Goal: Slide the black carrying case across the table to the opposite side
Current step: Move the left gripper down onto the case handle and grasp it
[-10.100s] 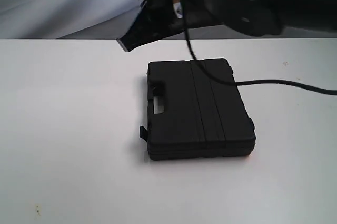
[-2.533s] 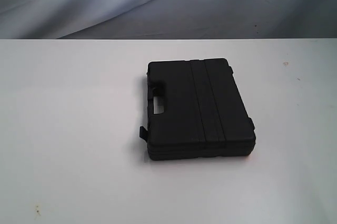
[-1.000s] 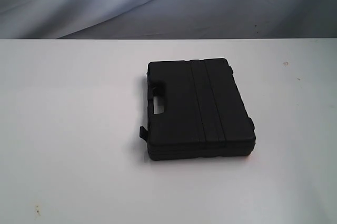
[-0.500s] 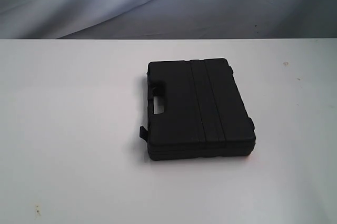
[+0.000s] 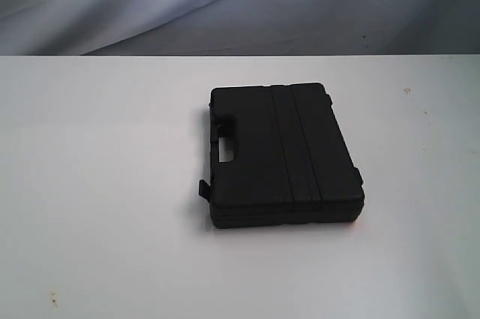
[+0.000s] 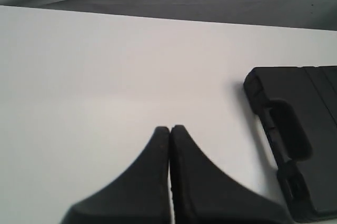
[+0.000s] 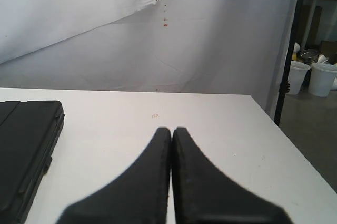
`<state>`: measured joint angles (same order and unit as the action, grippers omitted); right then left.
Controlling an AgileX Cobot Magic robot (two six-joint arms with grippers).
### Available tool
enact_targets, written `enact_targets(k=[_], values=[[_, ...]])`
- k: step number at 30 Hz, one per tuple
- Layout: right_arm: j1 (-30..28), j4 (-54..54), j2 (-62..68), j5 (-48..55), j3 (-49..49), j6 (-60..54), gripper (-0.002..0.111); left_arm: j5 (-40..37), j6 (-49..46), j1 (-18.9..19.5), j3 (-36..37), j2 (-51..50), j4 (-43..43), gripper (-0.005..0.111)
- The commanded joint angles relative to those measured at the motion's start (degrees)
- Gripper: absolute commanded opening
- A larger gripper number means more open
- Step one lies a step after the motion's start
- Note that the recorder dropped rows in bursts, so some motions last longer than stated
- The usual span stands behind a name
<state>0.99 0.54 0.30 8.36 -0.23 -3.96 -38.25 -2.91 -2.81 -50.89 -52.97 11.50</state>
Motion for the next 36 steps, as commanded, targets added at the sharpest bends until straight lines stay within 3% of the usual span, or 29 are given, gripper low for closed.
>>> enact_targets(k=[1,7,11,15,18,23,29,36], values=[[-0.4,-0.5,-0.3,-0.2,0.2,-0.2,0.0,5.6,9.4,-7.8,0.1,0.0,-6.1,0.0],[-0.4,-0.5,-0.3,-0.2,0.2,-0.2,0.0,9.8,12.0,-17.4,0.5,-3.6,-6.3,0.0],[-0.4,-0.5,-0.3,-0.2,0.2,-0.2,0.0,10.4,12.6,-20.7,-0.3,-10.9,-6.7,0.0],[-0.4,-0.5,-0.3,-0.2,0.2,-0.2,0.0,1.3,17.6,-22.4,-7.5,-19.0,-12.4,0.0],[-0.4,-0.5,-0.3,-0.2,0.2,-0.2,0.0,-10.4,22.2,-24.1,-15.7,-24.7,-19.6,0.0],[-0.4,-0.5,-0.3,-0.2,0.2,-0.2,0.0,-24.0,22.4,-27.7,-24.9,-33.3,-20.9,0.0],[-0.4,-0.5,-0.3,-0.2,0.2,-0.2,0.0,-21.8,20.2,-31.1,-29.2,-43.3,-16.6,0.0],[-0.4,-0.5,-0.3,-0.2,0.2,-0.2,0.0,-26.0,23.7,-31.1,-37.8,-51.0,-18.2,0.0]])
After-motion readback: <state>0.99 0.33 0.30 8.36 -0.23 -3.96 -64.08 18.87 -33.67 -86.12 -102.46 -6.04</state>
